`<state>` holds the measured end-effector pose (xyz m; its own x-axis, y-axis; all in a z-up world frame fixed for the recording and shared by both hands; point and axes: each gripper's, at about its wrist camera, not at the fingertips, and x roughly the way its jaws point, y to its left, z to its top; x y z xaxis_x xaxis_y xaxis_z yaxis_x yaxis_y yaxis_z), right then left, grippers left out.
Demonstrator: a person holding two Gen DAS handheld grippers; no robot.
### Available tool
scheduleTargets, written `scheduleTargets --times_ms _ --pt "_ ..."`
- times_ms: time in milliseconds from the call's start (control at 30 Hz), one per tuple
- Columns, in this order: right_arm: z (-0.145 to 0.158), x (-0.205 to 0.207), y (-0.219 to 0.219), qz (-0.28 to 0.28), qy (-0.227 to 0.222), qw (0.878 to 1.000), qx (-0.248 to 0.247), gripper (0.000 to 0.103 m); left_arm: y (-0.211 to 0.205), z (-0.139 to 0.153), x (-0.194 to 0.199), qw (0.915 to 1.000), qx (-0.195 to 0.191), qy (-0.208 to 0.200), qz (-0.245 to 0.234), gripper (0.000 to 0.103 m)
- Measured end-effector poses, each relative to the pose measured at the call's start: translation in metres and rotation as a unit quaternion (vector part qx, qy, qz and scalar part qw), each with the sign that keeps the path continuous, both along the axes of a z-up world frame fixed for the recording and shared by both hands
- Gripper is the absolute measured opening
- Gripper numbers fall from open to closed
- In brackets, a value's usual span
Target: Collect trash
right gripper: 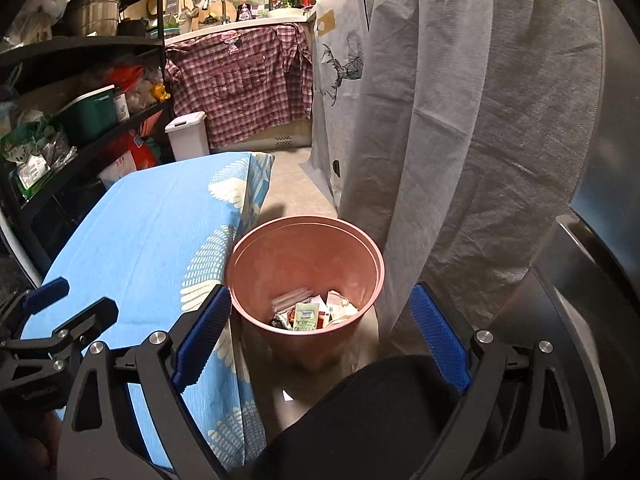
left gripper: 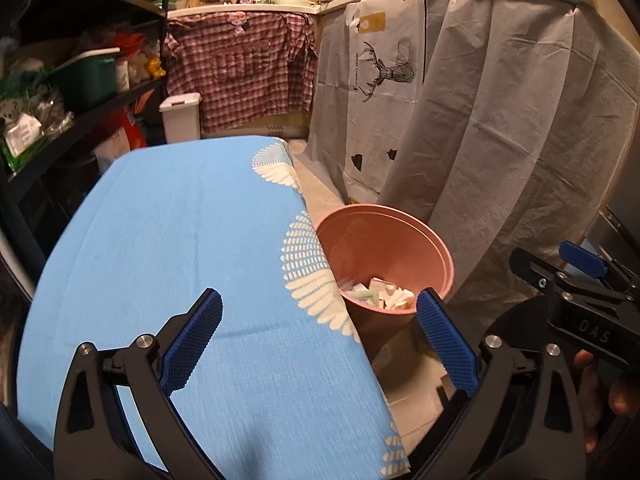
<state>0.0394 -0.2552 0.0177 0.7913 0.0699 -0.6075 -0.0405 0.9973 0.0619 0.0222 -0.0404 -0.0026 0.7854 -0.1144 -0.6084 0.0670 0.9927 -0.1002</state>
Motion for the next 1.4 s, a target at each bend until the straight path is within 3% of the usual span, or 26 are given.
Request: scheduleTargets --times_ms 200,1400 --pt "-0.0022 0.0023 0.0014 -0.004 0.005 1.0 0.002 0.09 0.0048 -0.0085 0.0093 0.9996 -0.019 0.018 0.007 0.095" --pt "-0.0019 0.0037 0.0024 -0.003 0.006 1.0 -0.002 0.09 0.0009 -0.0105 0.0086 0.9998 -0.002 0.017 0.006 0.095"
